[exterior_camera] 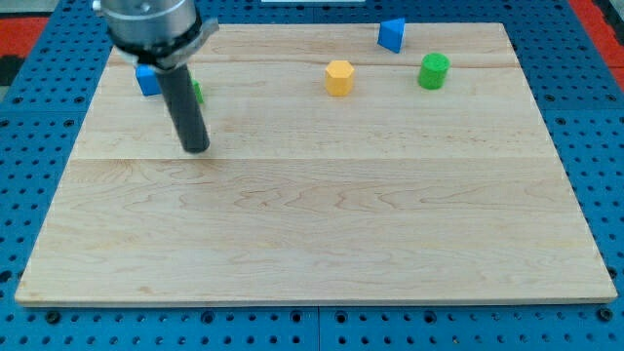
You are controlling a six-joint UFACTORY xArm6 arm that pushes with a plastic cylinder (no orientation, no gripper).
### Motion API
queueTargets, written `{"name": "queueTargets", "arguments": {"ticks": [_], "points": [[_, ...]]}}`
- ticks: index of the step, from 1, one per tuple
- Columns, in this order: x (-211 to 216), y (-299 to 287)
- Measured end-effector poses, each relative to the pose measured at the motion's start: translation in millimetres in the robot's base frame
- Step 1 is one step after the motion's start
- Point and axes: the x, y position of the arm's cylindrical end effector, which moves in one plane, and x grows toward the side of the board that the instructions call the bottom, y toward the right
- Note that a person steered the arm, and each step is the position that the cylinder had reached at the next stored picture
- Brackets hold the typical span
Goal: Move your arm to separate the green star and blue cube
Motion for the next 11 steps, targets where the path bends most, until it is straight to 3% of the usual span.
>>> {"name": "queueTargets", "arguments": {"ticks": [2, 3, 9, 10, 11], "points": [[-80, 29], [-89, -29], [-79, -103], [-55, -98], [-44, -52]]}}
